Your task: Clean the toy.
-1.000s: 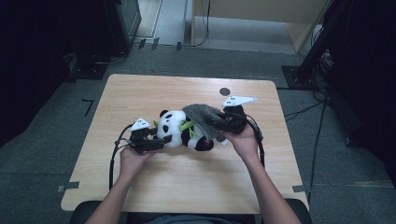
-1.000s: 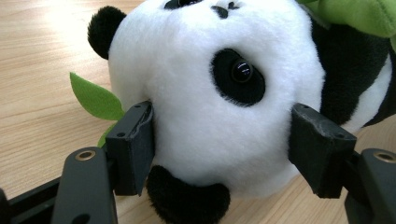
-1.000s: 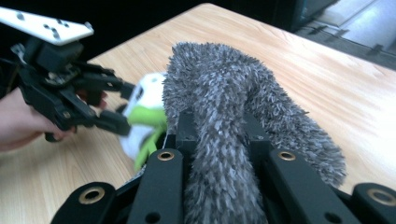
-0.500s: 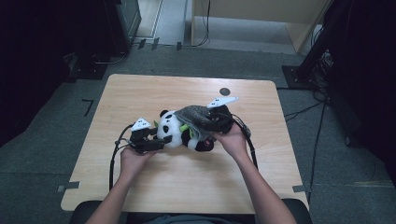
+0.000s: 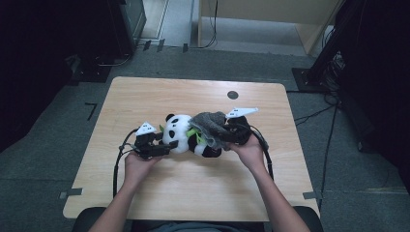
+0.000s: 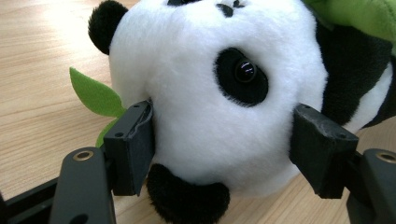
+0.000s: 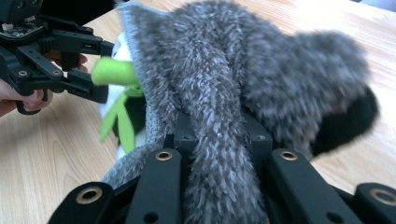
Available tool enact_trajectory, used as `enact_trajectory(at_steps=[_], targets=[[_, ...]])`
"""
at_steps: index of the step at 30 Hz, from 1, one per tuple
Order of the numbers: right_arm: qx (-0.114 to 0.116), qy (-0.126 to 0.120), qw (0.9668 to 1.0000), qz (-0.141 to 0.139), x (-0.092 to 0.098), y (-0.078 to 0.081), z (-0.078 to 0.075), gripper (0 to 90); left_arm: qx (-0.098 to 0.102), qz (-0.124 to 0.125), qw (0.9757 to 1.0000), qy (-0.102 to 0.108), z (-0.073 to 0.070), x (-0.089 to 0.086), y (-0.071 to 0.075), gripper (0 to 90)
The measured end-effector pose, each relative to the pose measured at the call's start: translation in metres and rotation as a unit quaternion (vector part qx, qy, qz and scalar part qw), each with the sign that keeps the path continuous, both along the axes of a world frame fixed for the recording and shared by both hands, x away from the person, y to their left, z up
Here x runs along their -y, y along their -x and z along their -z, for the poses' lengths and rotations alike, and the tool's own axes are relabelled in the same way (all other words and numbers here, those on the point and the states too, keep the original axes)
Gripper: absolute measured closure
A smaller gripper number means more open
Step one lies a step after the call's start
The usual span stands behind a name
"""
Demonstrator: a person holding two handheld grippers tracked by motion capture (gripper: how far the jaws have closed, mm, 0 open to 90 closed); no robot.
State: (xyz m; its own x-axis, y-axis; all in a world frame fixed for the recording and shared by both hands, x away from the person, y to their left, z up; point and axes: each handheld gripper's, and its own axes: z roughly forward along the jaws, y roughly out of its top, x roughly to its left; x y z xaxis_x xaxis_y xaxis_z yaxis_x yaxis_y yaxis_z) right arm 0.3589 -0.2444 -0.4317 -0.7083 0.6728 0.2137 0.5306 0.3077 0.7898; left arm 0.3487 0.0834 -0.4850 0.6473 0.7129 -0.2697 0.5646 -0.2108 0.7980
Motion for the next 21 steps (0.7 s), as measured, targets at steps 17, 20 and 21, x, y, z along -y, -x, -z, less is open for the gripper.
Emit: enact_trajectory(at_steps=[17,20,21], targets=[[-0.03,0.013,0.999,0.032,0.039,0.017,0.025,74.0,0.001,0.0,1.0,0.002,0.0,-0.001,-0.001,29.6],[-0.034,0.012,0.9989,0.032,0.046,0.02,0.026,74.0,0.001,-0.002,1.0,0.002,-0.001,-0.001,-0.001,31.5],[-0.035,0.007,0.9988,0.034,0.048,0.02,0.025,74.3,0.001,-0.003,1.0,0.004,0.0,-0.001,-0.001,31.9]])
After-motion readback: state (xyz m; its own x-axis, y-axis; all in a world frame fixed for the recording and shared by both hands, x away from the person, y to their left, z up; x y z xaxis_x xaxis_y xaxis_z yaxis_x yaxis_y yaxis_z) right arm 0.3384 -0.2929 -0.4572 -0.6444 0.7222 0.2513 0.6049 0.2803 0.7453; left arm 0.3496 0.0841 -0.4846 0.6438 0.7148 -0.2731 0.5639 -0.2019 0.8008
